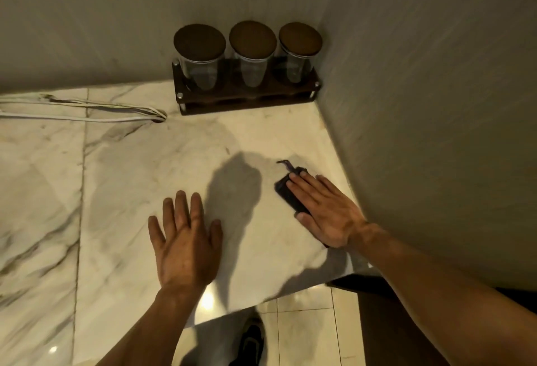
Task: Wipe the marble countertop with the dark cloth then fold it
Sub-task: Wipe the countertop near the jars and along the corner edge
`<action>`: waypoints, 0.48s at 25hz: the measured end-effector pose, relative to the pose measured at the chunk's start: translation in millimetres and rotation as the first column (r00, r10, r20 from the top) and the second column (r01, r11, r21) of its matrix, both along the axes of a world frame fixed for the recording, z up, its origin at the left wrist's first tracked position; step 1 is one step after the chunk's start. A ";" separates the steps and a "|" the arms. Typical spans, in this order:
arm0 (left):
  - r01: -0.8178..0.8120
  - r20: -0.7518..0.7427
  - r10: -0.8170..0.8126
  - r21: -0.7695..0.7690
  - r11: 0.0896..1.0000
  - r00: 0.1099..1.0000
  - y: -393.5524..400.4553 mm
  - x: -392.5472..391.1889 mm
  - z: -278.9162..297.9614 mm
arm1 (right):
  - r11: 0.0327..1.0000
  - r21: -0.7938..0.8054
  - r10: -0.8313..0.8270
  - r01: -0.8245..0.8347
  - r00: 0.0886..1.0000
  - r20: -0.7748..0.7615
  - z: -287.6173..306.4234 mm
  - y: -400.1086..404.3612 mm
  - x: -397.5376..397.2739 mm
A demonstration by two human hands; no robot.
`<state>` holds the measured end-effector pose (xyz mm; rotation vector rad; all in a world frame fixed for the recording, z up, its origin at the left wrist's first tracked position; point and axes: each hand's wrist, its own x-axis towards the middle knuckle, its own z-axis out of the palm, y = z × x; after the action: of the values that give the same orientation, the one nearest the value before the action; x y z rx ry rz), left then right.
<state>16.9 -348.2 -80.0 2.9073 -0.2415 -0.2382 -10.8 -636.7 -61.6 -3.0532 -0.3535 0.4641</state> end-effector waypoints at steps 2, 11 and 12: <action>0.001 0.018 -0.001 0.012 1.000 1.000 0.7 0.8 -0.8 | 0.999 -0.020 -0.043 0.044 0.999 0.025 -1.2 -3.0 24.7; 0.037 0.140 -0.040 0.025 0.999 0.989 1.9 1.9 0.7 | 0.943 0.111 -0.326 0.315 0.941 0.096 1.6 -1.5 114.5; 0.035 0.139 -0.038 0.029 0.999 0.990 2.0 2.6 0.7 | 0.930 0.125 -0.359 0.346 0.928 0.103 -0.2 -0.8 123.0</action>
<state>19.5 -346.2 -79.3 2.9508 -0.3169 -0.0439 112.1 -637.4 -61.9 -2.9528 0.1668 0.2274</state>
